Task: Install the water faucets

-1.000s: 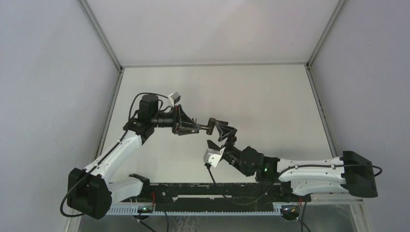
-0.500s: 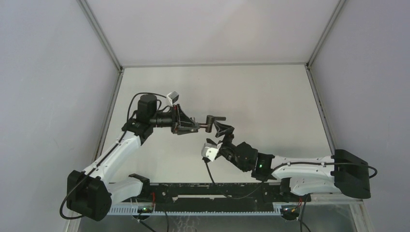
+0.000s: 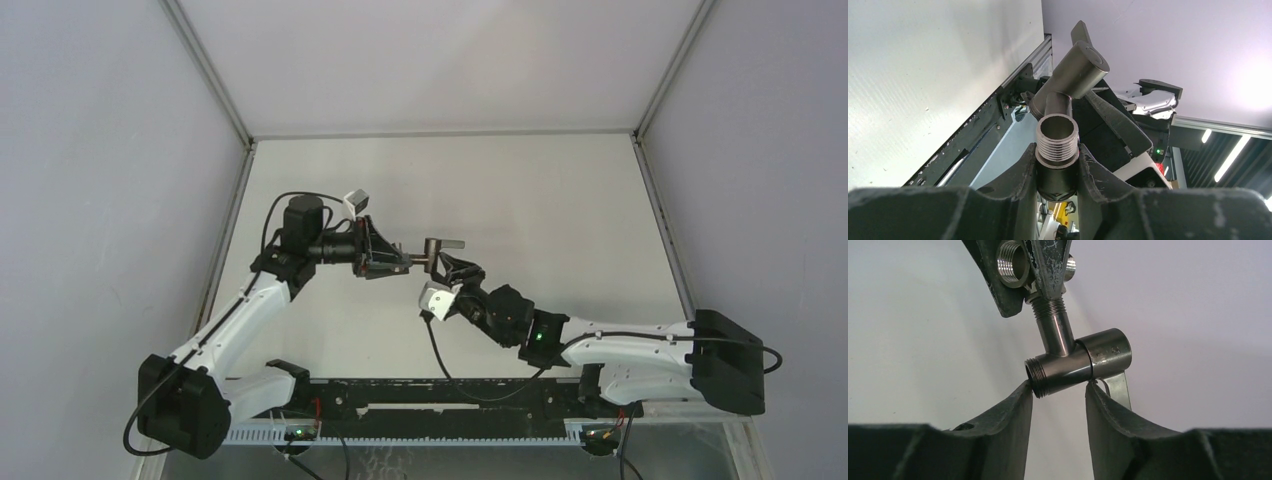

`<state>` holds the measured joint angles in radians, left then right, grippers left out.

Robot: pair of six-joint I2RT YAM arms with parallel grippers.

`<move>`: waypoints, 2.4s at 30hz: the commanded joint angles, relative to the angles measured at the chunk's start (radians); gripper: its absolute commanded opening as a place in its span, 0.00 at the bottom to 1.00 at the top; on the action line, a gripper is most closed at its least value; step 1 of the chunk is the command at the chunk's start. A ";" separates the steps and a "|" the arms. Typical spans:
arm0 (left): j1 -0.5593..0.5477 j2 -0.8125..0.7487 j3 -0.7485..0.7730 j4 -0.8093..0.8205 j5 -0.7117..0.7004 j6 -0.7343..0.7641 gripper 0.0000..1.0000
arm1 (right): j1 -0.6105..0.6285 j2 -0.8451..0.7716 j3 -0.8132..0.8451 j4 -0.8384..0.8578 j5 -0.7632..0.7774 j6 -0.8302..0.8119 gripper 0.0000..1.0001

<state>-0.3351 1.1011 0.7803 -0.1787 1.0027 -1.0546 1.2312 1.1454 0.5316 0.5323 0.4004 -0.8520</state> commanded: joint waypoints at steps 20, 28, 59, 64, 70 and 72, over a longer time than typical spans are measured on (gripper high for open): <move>-0.027 -0.059 0.101 -0.103 0.079 0.169 0.00 | -0.301 -0.123 0.309 -0.495 -0.840 0.678 0.42; -0.028 -0.062 0.124 -0.146 0.063 0.209 0.00 | -0.407 -0.167 0.387 -0.654 -1.053 0.769 0.60; -0.047 -0.036 0.175 -0.150 0.086 0.211 0.00 | -0.240 -0.119 0.143 -0.222 -0.668 0.482 0.20; -0.060 -0.030 0.185 -0.144 0.098 0.231 0.00 | -0.328 -0.106 0.269 -0.422 -0.859 0.668 0.00; -0.074 -0.102 0.213 -0.053 0.070 0.276 0.00 | -0.498 0.006 0.506 -0.734 -1.324 1.024 0.00; -0.074 -0.127 0.203 -0.028 0.051 0.294 0.00 | -0.563 0.049 0.525 -0.678 -1.493 1.260 0.00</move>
<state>-0.3977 1.0451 0.9180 -0.3202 1.0462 -0.8272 0.7612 1.1439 0.9627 -0.1265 -0.6601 -0.0250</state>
